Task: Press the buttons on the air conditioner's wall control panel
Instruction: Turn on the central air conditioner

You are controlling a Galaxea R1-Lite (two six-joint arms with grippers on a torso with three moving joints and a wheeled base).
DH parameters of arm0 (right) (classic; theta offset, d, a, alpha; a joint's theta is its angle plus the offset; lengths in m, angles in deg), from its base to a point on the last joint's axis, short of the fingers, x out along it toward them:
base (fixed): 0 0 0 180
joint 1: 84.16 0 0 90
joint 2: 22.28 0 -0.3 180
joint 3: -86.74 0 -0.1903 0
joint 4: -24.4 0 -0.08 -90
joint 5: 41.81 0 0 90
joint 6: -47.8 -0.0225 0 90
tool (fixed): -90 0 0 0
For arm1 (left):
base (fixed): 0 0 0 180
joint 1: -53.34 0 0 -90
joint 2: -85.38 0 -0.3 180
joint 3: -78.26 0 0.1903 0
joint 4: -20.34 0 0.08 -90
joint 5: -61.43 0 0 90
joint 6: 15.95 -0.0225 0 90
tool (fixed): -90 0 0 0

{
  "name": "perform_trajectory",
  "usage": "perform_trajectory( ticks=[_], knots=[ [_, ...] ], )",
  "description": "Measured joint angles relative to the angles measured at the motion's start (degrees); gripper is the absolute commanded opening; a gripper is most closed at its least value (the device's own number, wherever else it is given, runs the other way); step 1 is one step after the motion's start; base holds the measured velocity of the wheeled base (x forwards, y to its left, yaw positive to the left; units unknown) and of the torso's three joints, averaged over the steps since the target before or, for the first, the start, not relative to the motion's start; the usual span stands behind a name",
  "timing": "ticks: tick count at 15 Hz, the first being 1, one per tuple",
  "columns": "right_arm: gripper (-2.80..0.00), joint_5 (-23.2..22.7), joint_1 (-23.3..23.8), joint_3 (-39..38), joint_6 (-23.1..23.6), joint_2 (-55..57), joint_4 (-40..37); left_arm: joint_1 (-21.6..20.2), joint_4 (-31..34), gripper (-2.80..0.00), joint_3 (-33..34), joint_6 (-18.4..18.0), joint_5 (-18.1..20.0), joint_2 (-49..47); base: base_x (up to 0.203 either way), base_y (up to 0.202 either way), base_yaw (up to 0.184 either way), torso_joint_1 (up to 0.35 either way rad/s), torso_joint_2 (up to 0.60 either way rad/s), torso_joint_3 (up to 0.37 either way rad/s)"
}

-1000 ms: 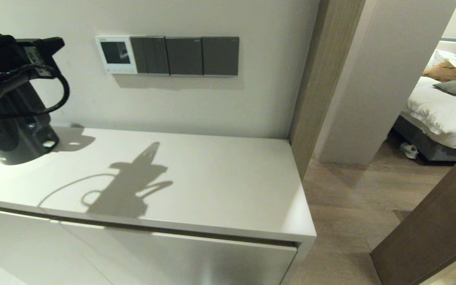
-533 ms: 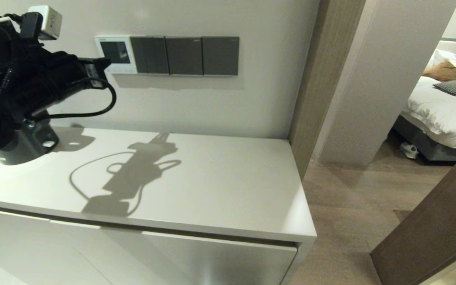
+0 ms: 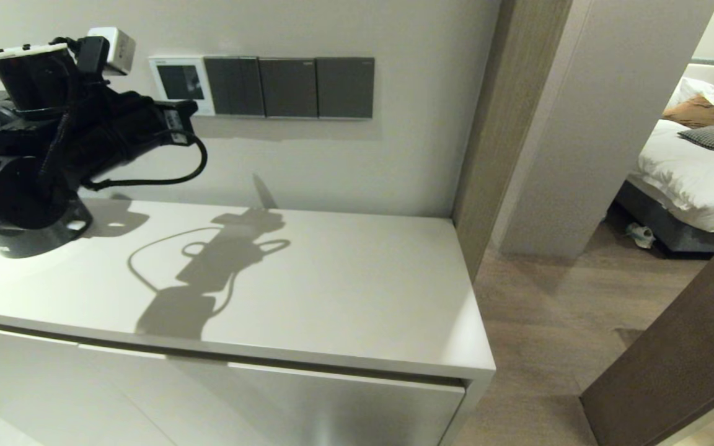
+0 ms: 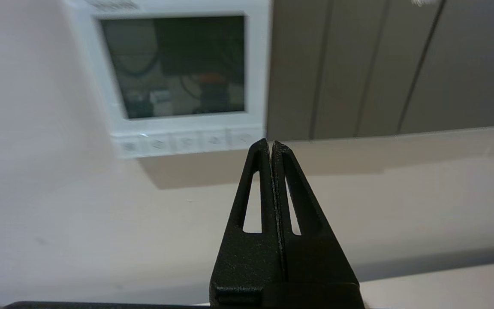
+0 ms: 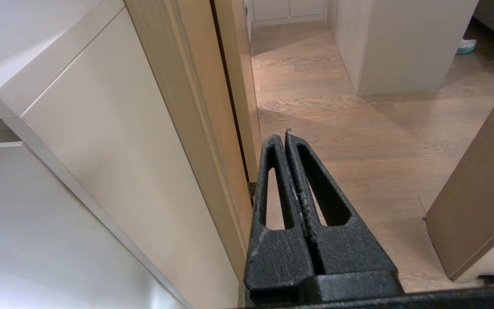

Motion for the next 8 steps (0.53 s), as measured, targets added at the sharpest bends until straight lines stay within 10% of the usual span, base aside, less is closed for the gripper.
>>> perform_trajectory(
  ticks=[8],
  knots=[
    [-2.80, 0.0, 0.0, 0.0, 0.0, 0.0, 0.0, 2.4, 0.0, -2.80, -0.2, -0.1, -0.6, -1.5, 0.000, 0.000, 0.000, 0.000, 0.00, 0.000]
  ],
)
